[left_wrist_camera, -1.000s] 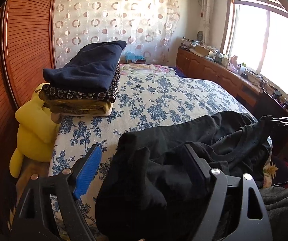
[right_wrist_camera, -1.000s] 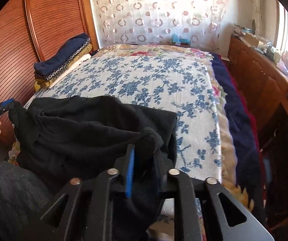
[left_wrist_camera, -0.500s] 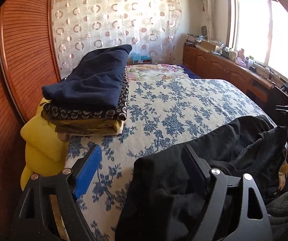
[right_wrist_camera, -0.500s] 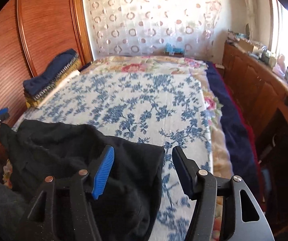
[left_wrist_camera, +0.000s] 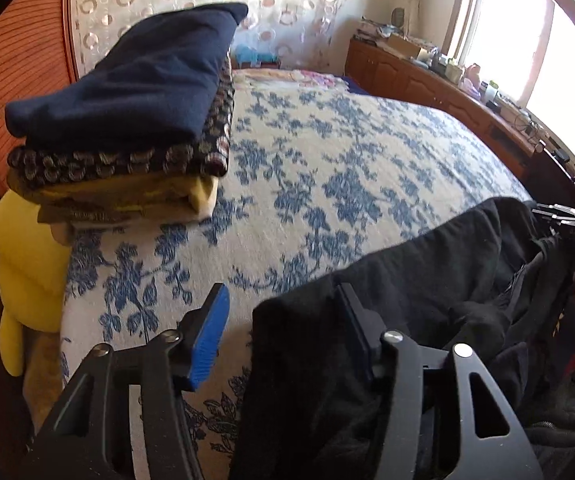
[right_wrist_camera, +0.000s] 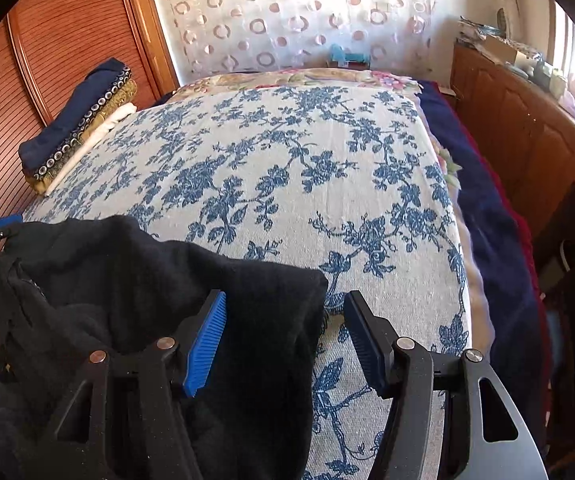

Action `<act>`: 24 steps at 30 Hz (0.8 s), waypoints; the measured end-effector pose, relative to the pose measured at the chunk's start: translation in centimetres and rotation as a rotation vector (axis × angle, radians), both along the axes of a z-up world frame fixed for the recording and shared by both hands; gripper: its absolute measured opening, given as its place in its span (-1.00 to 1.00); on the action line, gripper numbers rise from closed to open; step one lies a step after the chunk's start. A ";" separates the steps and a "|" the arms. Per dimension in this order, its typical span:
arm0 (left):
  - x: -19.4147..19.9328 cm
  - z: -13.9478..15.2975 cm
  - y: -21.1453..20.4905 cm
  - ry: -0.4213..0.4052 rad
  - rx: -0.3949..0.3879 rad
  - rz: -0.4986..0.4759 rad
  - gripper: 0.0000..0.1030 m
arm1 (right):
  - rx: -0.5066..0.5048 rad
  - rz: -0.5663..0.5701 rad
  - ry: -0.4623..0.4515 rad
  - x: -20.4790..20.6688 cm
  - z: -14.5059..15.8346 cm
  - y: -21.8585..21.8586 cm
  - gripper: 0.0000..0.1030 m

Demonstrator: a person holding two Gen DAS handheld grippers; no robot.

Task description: Fold small clothes

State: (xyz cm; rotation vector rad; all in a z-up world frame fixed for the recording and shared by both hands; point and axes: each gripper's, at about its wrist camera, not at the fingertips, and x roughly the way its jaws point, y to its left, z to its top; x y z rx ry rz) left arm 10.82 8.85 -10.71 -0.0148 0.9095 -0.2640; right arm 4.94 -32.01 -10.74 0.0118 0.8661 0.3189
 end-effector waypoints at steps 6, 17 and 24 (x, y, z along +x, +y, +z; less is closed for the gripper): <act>-0.2 -0.8 0.0 0.028 -0.036 -0.026 0.02 | -0.010 0.002 -0.005 -0.4 0.3 -0.1 0.21; -2.2 2.0 -0.7 -0.045 -0.123 -0.094 -0.74 | 0.045 0.050 -0.047 -2.2 1.2 0.4 -0.85; -6.0 10.0 -1.8 -0.246 -0.148 -0.153 -0.77 | 0.072 0.037 -0.228 -6.7 7.1 -0.5 -0.86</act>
